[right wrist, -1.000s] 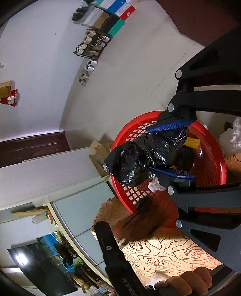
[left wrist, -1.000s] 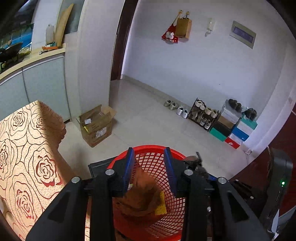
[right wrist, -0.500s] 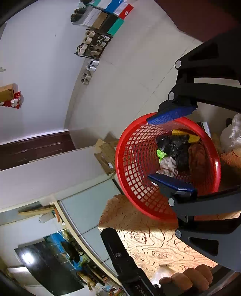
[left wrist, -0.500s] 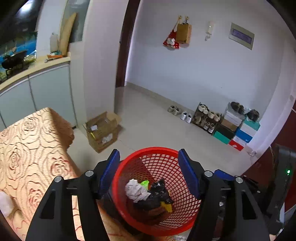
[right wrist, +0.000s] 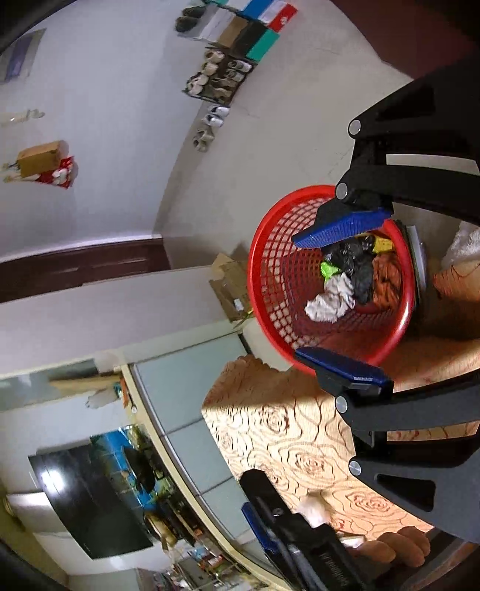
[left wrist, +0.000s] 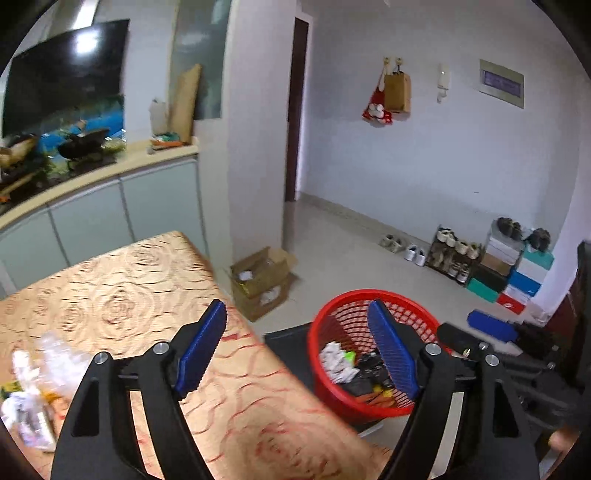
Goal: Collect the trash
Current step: 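Bring both tools back over the table toward the remaining trash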
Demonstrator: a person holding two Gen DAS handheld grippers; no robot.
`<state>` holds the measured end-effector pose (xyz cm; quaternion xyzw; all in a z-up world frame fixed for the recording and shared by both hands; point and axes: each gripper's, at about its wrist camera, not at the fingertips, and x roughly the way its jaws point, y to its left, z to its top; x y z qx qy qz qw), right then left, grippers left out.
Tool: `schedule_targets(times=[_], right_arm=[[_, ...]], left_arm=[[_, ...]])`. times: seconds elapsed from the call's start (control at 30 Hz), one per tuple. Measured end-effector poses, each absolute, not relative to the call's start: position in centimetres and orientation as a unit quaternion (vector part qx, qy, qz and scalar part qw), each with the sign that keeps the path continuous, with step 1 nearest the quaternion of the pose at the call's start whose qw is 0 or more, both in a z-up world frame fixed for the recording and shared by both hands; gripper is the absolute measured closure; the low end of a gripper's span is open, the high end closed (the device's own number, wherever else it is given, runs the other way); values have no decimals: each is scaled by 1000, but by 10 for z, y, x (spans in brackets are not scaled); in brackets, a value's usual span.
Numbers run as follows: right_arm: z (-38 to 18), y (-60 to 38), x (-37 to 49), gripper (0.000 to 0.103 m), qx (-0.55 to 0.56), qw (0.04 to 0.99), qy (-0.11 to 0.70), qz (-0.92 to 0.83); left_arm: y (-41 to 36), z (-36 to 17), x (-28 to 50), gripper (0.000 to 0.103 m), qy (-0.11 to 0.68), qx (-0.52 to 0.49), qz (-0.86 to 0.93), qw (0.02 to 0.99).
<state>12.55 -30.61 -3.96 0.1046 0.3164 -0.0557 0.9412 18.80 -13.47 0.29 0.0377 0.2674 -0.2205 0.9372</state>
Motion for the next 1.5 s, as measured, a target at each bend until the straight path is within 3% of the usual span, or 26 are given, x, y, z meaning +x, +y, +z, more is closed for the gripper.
schedule_targets(times=[0.1, 0.83, 1.5], right_arm=[[-30, -291, 118, 36, 97, 947, 303, -52], [-2, -213, 106, 36, 62, 958, 280, 33], [8, -159, 112, 35, 34, 958, 273, 86]], left_arm=[[-120, 6, 174, 24, 258, 38, -205, 943], [2, 17, 106, 15, 232, 10, -70, 970], [79, 10, 86, 14, 224, -18, 30, 974]])
